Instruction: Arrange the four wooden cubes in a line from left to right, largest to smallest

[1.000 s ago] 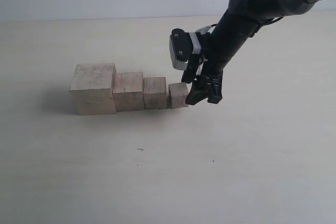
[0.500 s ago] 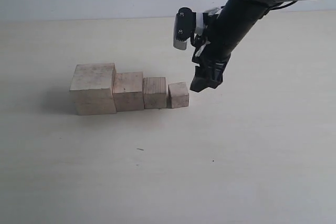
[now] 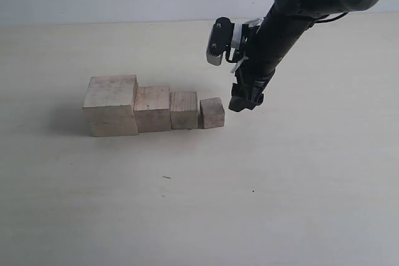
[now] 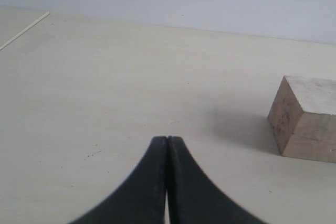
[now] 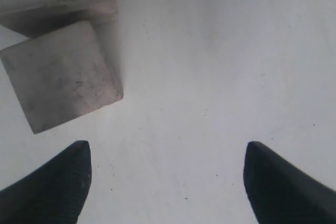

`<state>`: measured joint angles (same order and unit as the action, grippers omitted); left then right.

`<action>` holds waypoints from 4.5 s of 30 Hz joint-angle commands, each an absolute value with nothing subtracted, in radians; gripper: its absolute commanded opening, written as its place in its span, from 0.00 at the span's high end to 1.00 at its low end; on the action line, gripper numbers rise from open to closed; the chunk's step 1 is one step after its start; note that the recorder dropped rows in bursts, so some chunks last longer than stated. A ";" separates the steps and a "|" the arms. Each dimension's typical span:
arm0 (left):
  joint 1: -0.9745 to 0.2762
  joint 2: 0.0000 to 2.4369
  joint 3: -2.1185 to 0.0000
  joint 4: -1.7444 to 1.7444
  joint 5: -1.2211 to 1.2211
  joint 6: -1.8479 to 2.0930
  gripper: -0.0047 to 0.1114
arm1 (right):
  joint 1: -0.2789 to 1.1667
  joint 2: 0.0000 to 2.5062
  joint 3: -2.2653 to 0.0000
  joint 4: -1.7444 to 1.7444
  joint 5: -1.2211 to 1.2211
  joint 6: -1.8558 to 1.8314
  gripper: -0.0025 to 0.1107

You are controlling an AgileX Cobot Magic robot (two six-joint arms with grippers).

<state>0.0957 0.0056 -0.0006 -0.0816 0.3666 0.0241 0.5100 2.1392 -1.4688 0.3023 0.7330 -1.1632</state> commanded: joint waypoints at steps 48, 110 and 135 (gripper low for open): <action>0.089 0.000 0.000 -0.081 0.355 0.022 0.96 | 0.511 2.018 -1.472 0.129 0.783 -0.537 0.52; 0.089 0.000 0.000 -0.081 0.355 0.022 0.96 | -0.082 0.137 -0.309 0.068 0.390 -0.015 0.98; 0.089 0.000 0.000 -0.081 0.355 0.022 0.96 | 0.013 0.032 0.000 0.020 0.224 0.053 0.98</action>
<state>0.0957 0.0056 -0.0006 -0.0816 0.3666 0.0241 -0.0074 0.0505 -0.0167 0.0432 0.2492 0.0477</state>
